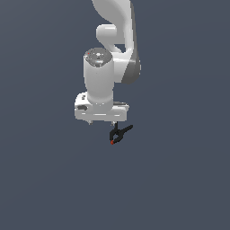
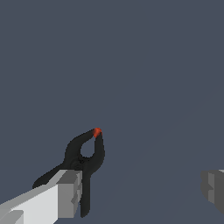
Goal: Pick up the object and move it to a goal position.
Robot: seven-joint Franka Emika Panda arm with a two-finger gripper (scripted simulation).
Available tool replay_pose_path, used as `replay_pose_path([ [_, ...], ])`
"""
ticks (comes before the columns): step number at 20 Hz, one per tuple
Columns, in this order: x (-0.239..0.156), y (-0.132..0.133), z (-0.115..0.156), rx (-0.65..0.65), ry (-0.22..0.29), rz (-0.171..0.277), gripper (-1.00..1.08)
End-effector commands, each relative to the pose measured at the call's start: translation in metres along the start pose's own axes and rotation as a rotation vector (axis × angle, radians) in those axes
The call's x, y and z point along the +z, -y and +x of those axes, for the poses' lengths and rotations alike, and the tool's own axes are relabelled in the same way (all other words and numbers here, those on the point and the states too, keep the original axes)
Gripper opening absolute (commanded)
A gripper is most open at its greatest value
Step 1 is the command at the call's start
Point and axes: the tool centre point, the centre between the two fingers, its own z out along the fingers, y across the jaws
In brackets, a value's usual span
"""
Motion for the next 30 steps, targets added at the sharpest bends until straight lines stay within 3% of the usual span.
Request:
replay_pose_path([
  [1, 0.003, 0.002, -0.001, 0.009, 0.001, 0.001, 1.00],
  [10, 0.026, 0.021, -0.010, 0.108, 0.008, 0.017, 1.00],
  [30, 0.103, 0.078, -0.053, 0.471, 0.043, 0.045, 1.00],
])
